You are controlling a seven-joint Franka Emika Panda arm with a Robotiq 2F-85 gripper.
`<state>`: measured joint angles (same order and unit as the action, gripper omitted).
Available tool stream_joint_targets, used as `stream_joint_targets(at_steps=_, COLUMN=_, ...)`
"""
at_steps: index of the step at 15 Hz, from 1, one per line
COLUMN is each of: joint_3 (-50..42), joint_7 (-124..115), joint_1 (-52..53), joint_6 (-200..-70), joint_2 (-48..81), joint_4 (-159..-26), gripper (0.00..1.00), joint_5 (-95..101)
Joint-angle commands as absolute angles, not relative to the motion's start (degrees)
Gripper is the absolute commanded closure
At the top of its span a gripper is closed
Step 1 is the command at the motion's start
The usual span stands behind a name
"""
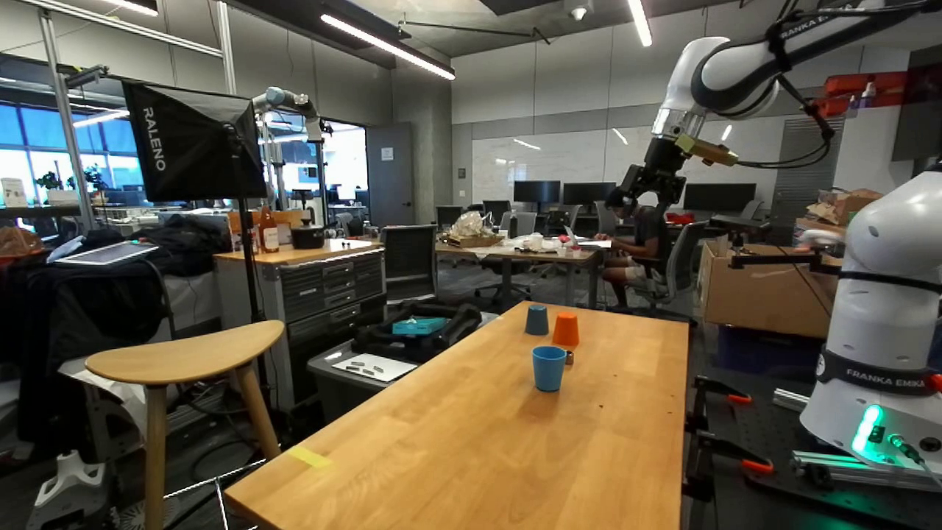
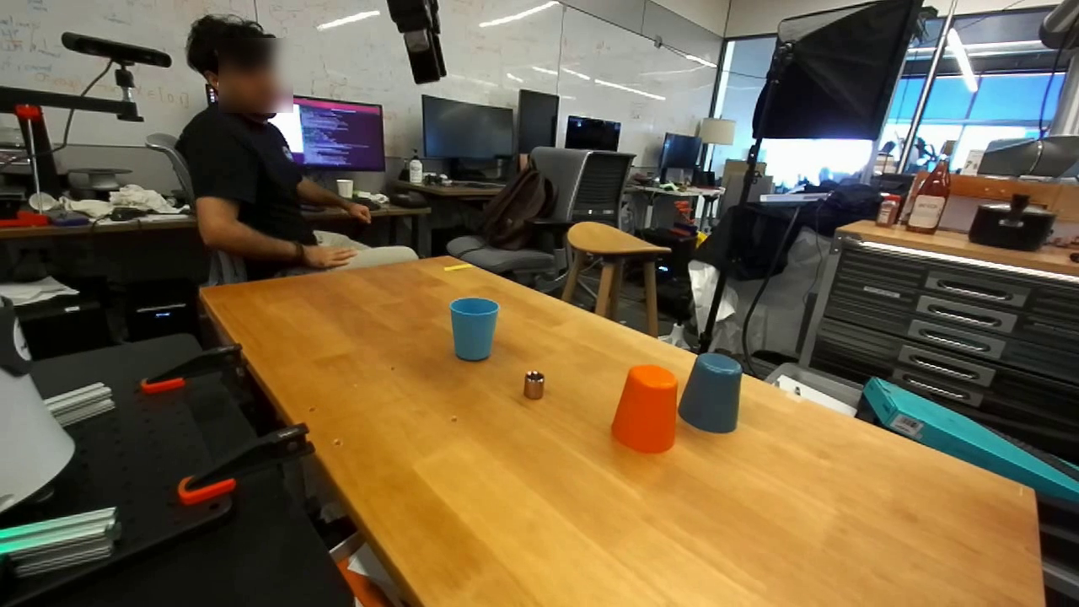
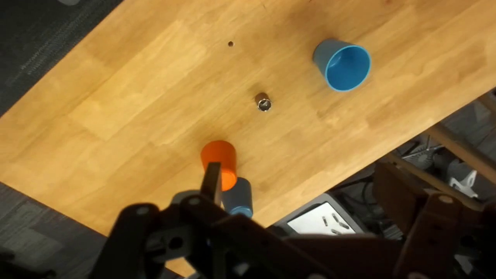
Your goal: Put the silver object into the blue cup.
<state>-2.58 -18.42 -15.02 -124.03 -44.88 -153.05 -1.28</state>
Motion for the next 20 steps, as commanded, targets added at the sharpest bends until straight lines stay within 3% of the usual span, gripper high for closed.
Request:
stream_joint_targets(at_steps=1, joint_3=-2.63, joint_7=-18.3, joint_1=-15.01, joint_6=-123.84, joint_2=-44.26, joint_4=-152.94, gripper=0.0, joint_5=-1.28)
stream_joint_targets(at_steps=8, joint_3=2.29, joint_7=-30.02, joint_1=-16.59, joint_6=-128.63, joint_2=-21.93, joint_4=-145.34, gripper=0.0, joint_5=0.57)
stream_joint_targets(at_steps=20, joint_3=-3.21, joint_7=-51.09, joint_1=-9.63, joint_6=-147.95, joint_2=11.61, joint_4=-130.39, gripper=0.0, joint_5=9.82)
